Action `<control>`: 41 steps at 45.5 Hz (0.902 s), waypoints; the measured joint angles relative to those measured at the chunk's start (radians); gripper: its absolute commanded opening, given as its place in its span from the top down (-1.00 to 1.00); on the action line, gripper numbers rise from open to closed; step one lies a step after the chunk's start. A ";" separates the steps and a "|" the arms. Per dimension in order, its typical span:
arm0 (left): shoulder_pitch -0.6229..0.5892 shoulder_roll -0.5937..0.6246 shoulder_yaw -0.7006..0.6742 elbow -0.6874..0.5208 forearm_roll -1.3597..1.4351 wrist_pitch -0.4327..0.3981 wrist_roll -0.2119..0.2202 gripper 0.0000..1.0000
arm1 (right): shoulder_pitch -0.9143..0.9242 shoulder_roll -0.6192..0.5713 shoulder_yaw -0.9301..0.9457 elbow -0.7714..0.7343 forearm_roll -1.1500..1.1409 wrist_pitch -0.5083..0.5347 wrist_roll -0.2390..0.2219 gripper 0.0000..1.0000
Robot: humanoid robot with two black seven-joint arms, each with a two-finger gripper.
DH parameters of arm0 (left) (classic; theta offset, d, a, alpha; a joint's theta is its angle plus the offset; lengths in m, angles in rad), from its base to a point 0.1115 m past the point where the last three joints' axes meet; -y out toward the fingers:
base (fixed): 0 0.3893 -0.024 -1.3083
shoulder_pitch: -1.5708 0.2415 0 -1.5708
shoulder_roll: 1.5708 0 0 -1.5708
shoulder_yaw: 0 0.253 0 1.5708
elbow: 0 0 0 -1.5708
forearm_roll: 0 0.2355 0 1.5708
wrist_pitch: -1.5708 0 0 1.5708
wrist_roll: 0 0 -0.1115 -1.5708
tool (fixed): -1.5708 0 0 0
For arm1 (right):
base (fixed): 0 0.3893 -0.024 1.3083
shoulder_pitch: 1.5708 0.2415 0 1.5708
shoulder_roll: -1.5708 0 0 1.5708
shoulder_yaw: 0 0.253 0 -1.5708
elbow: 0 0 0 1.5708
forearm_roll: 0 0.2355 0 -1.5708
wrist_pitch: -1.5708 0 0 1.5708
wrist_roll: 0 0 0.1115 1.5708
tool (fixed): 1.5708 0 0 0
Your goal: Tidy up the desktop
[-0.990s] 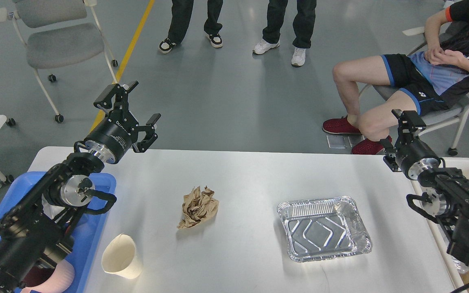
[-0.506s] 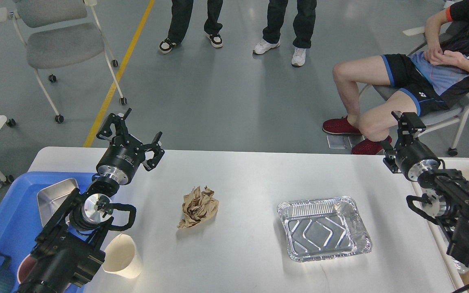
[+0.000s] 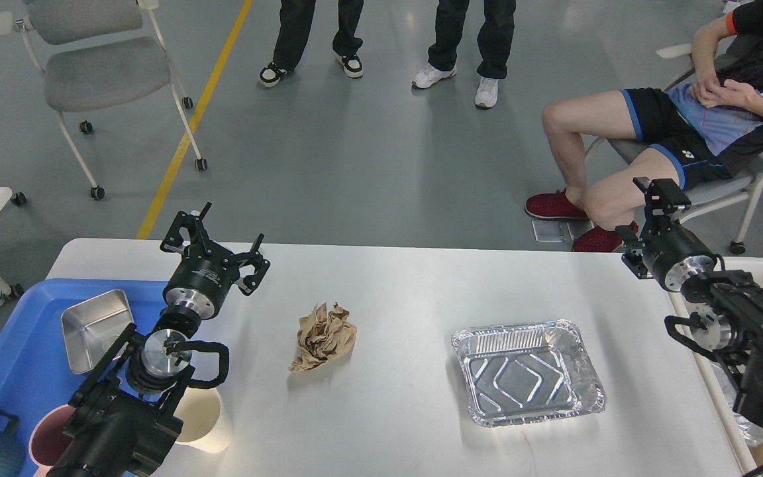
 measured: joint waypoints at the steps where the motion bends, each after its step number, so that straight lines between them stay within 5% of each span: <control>1: -0.002 0.000 0.009 0.000 0.001 0.001 0.000 -0.94 | 0.000 -0.023 -0.018 0.017 -0.001 0.021 -0.010 -1.00; 16: -0.005 -0.001 0.038 0.000 0.000 0.002 0.000 -0.94 | 0.011 -0.388 -0.236 0.293 -0.052 0.289 -0.170 -1.00; 41: -0.010 -0.003 0.063 0.000 0.004 0.002 0.000 -0.94 | -0.154 -0.988 -0.275 0.874 -0.261 0.370 -0.177 -1.00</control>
